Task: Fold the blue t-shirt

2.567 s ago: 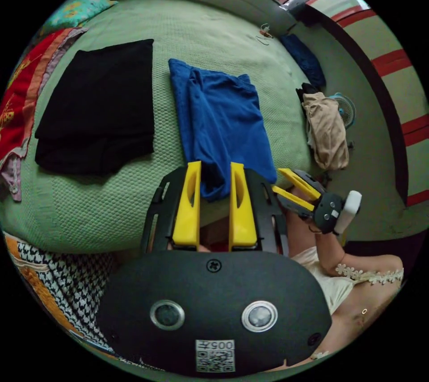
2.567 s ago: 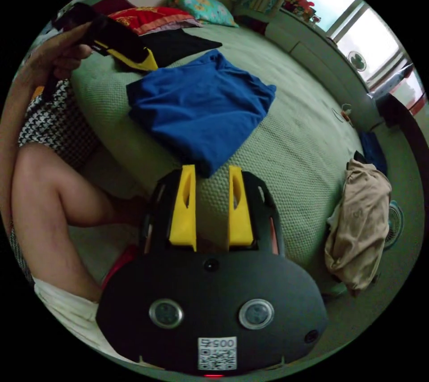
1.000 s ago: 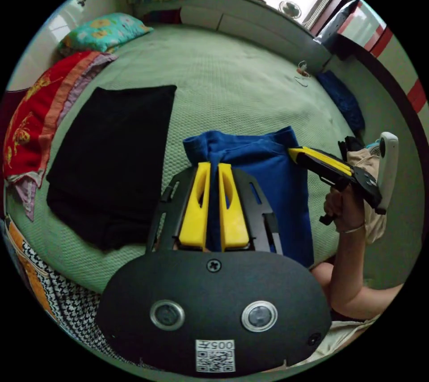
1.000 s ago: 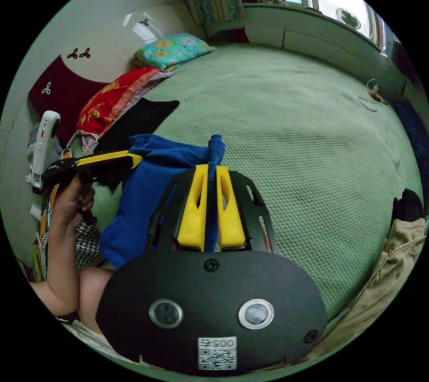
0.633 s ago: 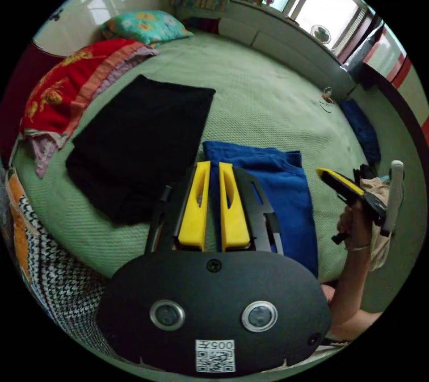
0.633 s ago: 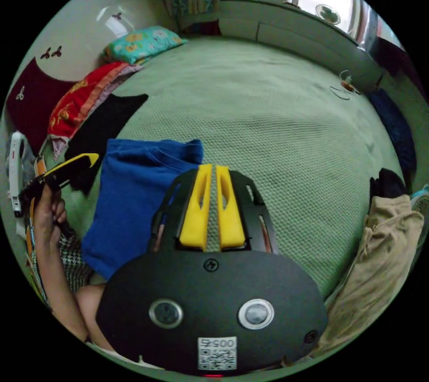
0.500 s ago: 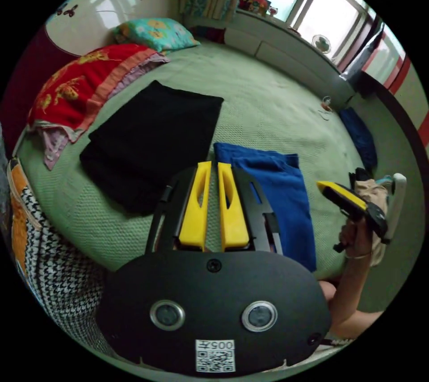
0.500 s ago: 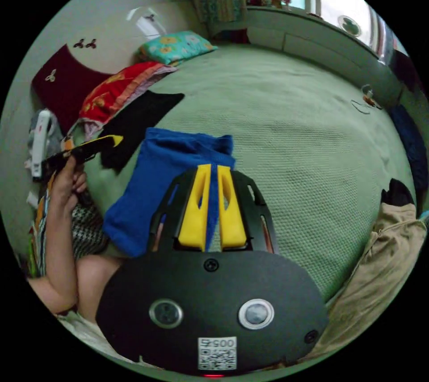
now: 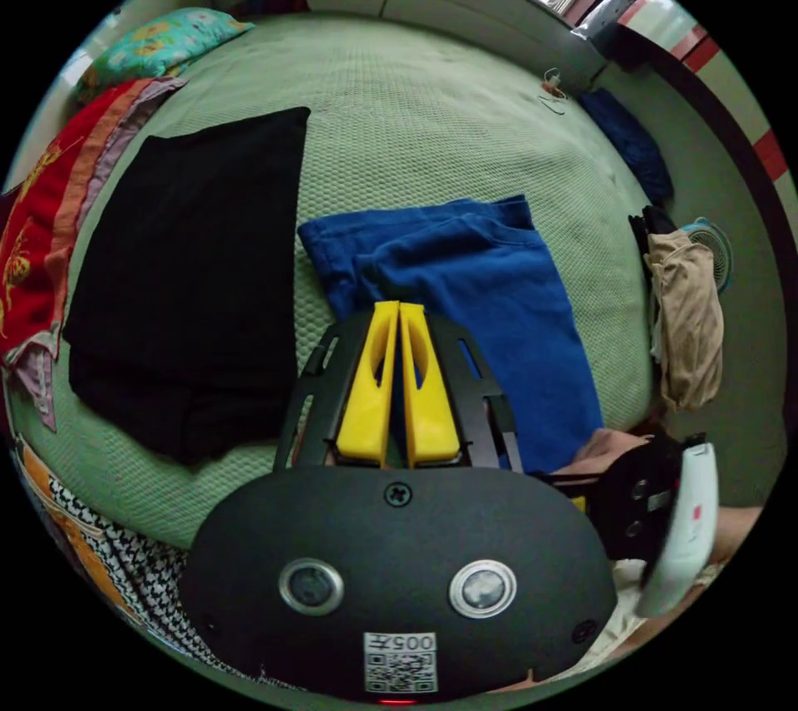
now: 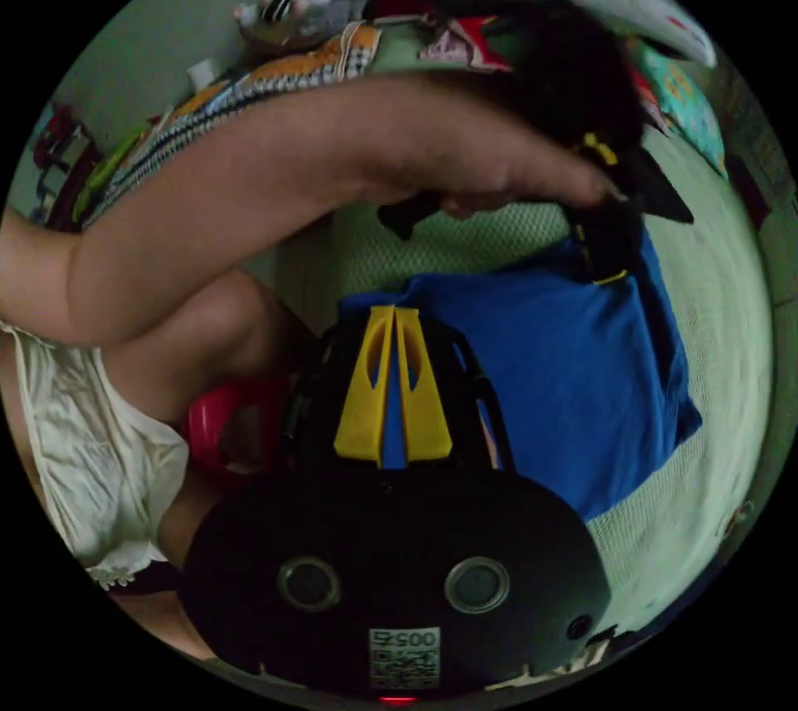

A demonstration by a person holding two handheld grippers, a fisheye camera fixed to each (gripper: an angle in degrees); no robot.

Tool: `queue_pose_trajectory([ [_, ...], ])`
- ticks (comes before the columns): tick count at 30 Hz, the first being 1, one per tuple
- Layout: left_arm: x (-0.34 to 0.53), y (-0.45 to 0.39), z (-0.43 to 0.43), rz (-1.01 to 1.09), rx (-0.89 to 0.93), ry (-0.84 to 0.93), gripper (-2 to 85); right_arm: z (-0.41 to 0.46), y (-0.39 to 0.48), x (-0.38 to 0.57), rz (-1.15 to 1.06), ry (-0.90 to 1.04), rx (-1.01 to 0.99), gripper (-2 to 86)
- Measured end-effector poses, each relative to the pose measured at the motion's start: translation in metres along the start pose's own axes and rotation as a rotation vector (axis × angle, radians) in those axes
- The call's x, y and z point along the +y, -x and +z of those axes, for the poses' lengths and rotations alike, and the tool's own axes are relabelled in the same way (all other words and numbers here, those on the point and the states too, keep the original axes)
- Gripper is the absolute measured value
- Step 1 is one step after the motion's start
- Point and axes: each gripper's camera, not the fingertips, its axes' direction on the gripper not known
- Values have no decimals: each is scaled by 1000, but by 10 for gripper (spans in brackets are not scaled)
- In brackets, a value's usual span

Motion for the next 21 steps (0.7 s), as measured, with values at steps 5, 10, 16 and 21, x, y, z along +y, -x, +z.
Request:
queue_pose_trajectory([
  [5,-9,6,4,-14,58,-4,-7,2,25,0,-206,22,58,-12],
  [10,-14,8,4,-48,103,-27,-7,-2,36,8,-327,43,4,-11],
  [16,-14,4,-12,-91,210,-210,-6,-27,28,14,-294,-92,-78,-11],
  [21,-28,-15,2,-86,134,-158,-6,6,31,8,-303,66,-5,-12],
])
